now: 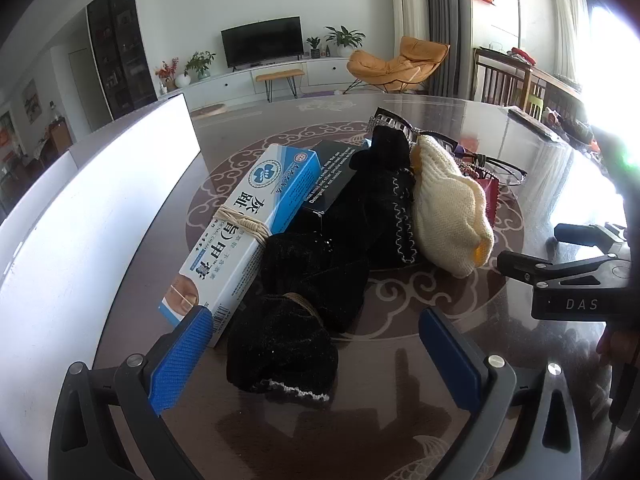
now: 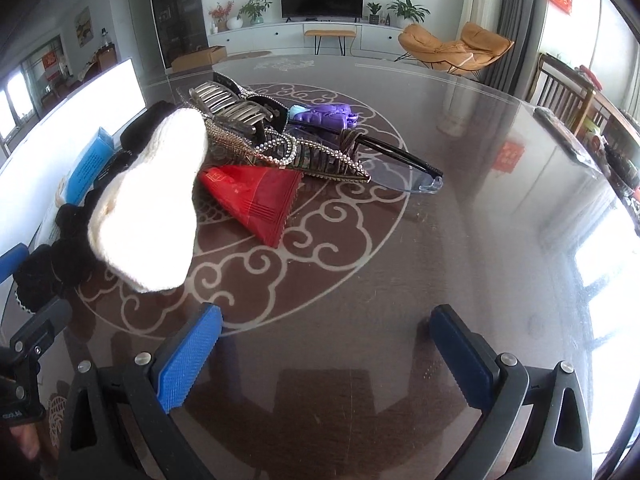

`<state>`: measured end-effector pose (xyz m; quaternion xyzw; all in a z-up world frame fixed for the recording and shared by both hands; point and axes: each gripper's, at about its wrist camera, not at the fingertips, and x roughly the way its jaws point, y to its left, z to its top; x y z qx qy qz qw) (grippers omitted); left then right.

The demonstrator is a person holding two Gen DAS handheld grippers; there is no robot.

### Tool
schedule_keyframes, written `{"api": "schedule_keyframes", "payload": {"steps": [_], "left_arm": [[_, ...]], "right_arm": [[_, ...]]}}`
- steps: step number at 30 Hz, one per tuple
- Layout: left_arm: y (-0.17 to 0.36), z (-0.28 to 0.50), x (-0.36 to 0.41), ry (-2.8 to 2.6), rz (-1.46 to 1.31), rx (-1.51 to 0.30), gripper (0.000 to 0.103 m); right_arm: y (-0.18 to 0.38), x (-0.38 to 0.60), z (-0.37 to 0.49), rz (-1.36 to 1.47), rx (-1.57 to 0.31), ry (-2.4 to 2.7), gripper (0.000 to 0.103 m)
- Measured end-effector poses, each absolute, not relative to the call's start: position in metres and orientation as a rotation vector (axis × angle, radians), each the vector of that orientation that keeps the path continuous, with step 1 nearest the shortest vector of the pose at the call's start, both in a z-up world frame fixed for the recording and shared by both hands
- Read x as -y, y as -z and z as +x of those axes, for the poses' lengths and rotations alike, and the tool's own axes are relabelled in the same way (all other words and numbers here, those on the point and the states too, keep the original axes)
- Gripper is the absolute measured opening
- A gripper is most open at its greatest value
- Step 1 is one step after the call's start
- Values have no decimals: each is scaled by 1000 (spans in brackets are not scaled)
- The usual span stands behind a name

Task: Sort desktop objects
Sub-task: 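Move the left tool toward the blue-and-white nail cream box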

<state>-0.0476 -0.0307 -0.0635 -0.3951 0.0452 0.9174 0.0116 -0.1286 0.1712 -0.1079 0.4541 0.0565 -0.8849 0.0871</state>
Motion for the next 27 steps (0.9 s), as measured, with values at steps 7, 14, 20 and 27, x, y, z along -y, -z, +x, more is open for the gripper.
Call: {"api": "schedule_keyframes", "payload": {"steps": [7, 14, 20, 27], "left_arm": [[72, -50, 36, -2825, -1275, -94, 103], [75, -47, 24, -2833, -1290, -186, 103], [74, -47, 28, -2842, -1301, -164, 103], [74, -48, 26, -2844, -1300, -194, 103]], "right_arm": [[107, -171, -132, 1354, -169, 2635, 103], [107, -171, -132, 1353, -169, 2635, 103], [107, -171, -132, 1353, -169, 2635, 103], [108, -171, -131, 1353, -170, 2635, 103]]}}
